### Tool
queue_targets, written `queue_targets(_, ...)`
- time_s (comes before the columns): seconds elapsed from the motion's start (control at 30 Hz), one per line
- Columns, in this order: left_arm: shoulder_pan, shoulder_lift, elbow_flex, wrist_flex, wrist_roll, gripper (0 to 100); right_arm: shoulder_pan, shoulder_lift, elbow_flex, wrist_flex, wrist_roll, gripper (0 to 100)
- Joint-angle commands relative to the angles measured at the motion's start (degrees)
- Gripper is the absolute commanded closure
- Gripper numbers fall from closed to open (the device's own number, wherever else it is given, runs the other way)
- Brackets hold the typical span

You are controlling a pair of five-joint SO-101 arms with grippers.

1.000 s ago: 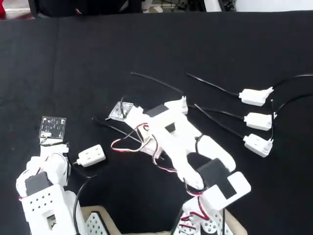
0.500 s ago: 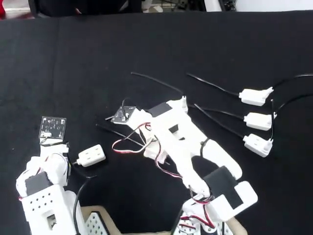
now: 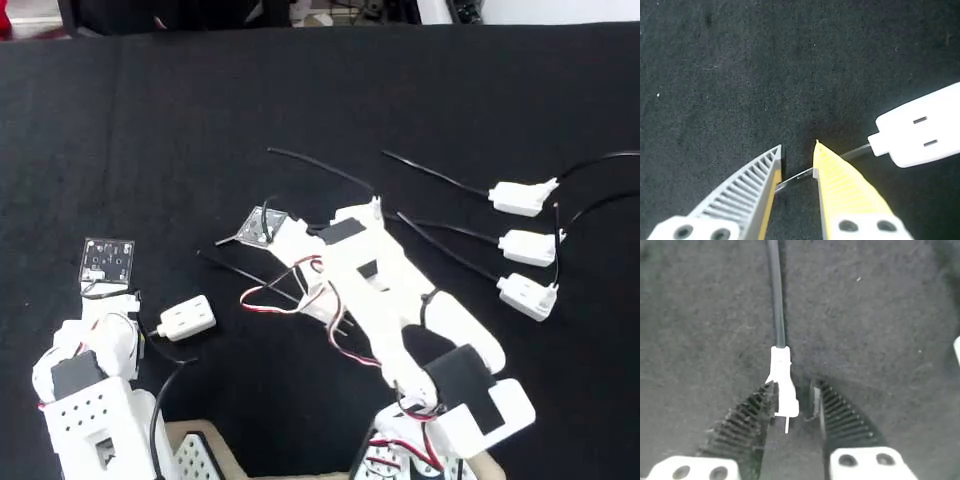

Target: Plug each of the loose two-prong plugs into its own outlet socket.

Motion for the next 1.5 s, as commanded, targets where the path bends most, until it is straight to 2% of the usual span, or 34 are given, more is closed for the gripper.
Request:
queue_targets(0.0, -0.5, -0.2, -0.2, 0.5, -0.7, 88, 0.8, -0.3, 2.2, -1.1, 0.4, 86.8)
queue_targets(0.33, -0.5, -0.2, -0.2, 0.6, -0.7, 88, -6.0, -0.3, 7.4, -1.3, -0.1, 86.8)
queue_targets(0.63, -0.5, -0.2, -0.2, 0.6, -0.7, 88, -6.2, -0.3, 7.5, -1.3, -0.2, 87.2)
queue_targets(0.7, -0.5, -0.2, -0.2, 0.6, -0.7, 88, -6.2, -0.3, 7.4, -1.3, -0.2, 90.7)
queue_targets(0.77, -0.5, -0.2, -0.2, 0.6, -0.7, 88, -6.3, -0.3, 6.5, -1.7, -2.0, 98.4)
queue_targets(1.23, -0.5, -0.2, -0.2, 0.6, -0.7, 88, -5.2, -0.8, -11.1, 6.9, -14.4, 98.6)
queue_targets(1.37, -0.5, -0.2, -0.2, 0.6, -0.7, 88, -4.4, -0.9, -14.6, 6.1, -20.5, 98.6)
queue_targets(1.47, -0.5, -0.2, -0.2, 0.6, -0.8, 88, -4.6, -1.7, -14.5, 3.0, -22.3, 98.6)
